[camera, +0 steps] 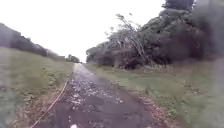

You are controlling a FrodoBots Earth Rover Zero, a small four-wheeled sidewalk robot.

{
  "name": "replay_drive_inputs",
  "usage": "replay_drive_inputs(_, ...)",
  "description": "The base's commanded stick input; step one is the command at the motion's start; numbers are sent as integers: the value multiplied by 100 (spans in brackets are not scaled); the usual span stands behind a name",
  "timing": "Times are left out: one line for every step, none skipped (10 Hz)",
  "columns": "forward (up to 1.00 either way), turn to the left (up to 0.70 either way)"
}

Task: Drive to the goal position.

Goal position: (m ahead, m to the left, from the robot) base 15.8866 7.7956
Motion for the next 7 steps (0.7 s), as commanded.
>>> replay_drive_inputs(70, 4)
replay_drive_inputs(70, 20)
replay_drive_inputs(70, 35)
replay_drive_inputs(70, 35)
replay_drive_inputs(70, 35)
replay_drive_inputs(70, 1)
replay_drive_inputs(70, 1)
